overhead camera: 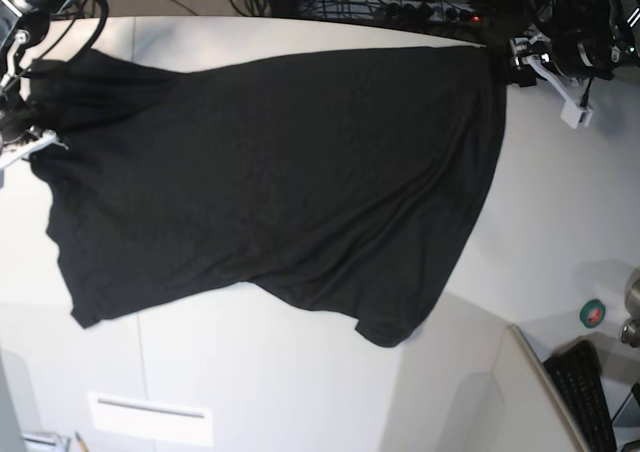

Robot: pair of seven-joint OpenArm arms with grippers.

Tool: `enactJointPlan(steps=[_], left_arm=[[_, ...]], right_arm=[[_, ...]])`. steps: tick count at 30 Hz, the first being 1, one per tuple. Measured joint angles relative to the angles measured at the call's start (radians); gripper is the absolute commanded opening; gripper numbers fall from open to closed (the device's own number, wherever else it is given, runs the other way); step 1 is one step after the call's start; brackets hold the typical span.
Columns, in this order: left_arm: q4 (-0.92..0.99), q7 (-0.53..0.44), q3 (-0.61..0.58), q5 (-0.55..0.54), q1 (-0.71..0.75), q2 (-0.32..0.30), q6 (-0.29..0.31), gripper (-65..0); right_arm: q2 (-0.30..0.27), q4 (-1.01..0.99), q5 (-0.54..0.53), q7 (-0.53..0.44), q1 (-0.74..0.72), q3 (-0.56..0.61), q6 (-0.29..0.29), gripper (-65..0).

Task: Layout the t-shirt on the table in an organized manner, then fold the t-shirt properly
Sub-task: 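Lift the shirt edge with both grippers and shake it out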

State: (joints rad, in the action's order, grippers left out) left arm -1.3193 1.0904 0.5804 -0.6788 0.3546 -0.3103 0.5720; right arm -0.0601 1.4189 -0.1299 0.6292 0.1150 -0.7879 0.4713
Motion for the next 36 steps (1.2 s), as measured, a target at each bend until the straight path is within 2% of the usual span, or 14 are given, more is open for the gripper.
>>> enactJointPlan(steps=[5,6,8,13,14,18,20,22,28,31,34,36], left_arm=[[-0.005,-0.013,-0.026,-0.016,-0.006,0.011,0.002,-13.0],[-0.005,-0.013,-0.032,-0.018,-0.006,0.010,0.002,-14.8],[-0.005,-0.017,-0.059,-0.014,-0.008,0.004,0.001,-24.0],[0.008,-0.008,-0.103,-0.016,-0.012,0.020,0.002,-62.5],[0.006,-0.005,-0.112,-0.017,-0.010,0.020,0.001,-65.0],[0.004,0.006,-0.123,-0.017,-0.018,0.016,0.002,-65.0],[-0.013,0.042,-0.127,0.003,-0.047,0.015,0.000,-65.0],[-0.050,0.038,-0.132,0.031,-0.079,0.003,-0.018,-65.0],[-0.066,0.032,-0.131,0.040,-0.280,-0.005,-0.014,-65.0],[-0.032,0.029,-0.172,0.148,-0.402,-0.006,-0.014,-65.0],[0.016,0.034,-0.293,0.291,-0.531,-0.008,-0.013,-65.0],[0.053,0.029,-0.357,0.354,-0.621,0.018,-0.014,-65.0]], right_arm=[[0.000,0.000,0.000,0.000,0.000,0.000,0.000,-65.0],[0.000,0.000,0.000,0.000,0.000,0.000,0.000,-65.0],[0.000,0.000,0.000,0.000,0.000,0.000,0.000,-65.0],[0.000,-0.001,0.000,0.000,0.000,0.000,0.000,-65.0],[-0.002,-0.010,-0.001,-0.005,-0.001,0.000,0.000,-65.0],[-0.003,-0.054,0.004,0.006,-0.004,0.000,0.000,-65.0],[-0.004,-0.054,0.003,0.004,-0.017,0.000,0.000,-65.0],[-0.006,-0.052,0.002,0.003,-0.045,0.000,0.000,-65.0],[-0.045,-0.135,0.007,0.010,-0.180,-0.001,-0.007,-65.0],[-0.062,-0.187,0.029,0.031,-0.254,0.002,-0.025,-65.0],[-0.076,-0.264,0.073,0.031,-0.346,-0.001,-0.043,-65.0],[-0.100,-0.331,0.089,0.039,-0.416,0.002,-0.036,-65.0]])
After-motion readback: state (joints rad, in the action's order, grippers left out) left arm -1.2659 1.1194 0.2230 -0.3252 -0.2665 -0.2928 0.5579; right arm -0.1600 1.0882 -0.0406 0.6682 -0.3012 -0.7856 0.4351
